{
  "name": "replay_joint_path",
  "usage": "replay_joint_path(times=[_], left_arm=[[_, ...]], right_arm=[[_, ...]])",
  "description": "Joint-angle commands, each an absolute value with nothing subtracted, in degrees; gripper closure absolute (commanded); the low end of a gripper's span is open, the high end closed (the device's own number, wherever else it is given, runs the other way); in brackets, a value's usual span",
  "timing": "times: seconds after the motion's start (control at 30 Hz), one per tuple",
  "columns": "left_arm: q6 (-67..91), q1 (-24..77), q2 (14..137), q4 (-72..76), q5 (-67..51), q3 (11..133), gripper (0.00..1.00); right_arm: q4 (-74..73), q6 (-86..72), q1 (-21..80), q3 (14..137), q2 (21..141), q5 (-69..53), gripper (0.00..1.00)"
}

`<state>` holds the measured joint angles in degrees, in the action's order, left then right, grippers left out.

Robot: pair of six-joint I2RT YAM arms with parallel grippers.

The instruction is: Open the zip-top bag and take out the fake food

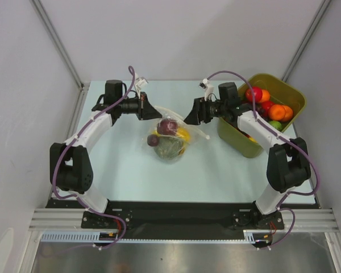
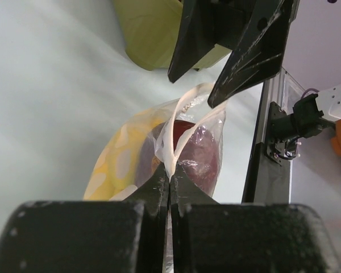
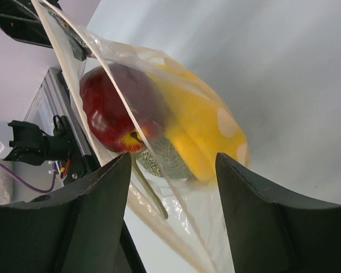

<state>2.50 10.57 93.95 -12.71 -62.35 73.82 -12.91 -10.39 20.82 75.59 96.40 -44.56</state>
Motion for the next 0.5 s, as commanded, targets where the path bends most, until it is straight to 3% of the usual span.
replay_joint_path(times=[0.0,0.17,0.23,0.27,0.3,0.33,0.4,0.47], left_arm=[[0.2,11.2,90.9,-11.6,-65.1,75.5,1.0],[0.2,11.7,90.8,-12.0,-64.8,75.7,1.0],[0.2,12.0,91.0,-12.1,-64.3,75.9,1.0],[0.2,12.0,91.0,-12.2,-64.0,76.0,1.0],[0.2,12.1,91.0,-12.7,-63.6,76.2,0.99],[0.2,12.1,91.0,-13.0,-62.2,76.6,0.98],[0.2,12.2,91.0,-13.6,-60.3,77.1,0.81],[0.3,12.2,91.0,-14.3,-56.3,78.3,0.59]], right_arm=[[-10.4,-9.4,22.1,77.8,98.4,-47.3,0.34],[-10.7,-9.7,24.2,79.4,100.2,-48.1,0.34],[-11.3,-9.8,24.7,80.0,100.6,-48.1,0.4],[-11.7,-9.8,25.2,80.2,100.5,-47.9,0.47],[-12.1,-9.8,25.3,80.5,100.3,-47.6,0.65],[-13.0,-9.8,25.5,80.7,99.9,-46.9,0.74],[-14.0,-10.1,25.8,81.1,99.1,-45.7,0.95],[-15.4,-10.7,25.9,81.6,97.2,-42.8,1.0]])
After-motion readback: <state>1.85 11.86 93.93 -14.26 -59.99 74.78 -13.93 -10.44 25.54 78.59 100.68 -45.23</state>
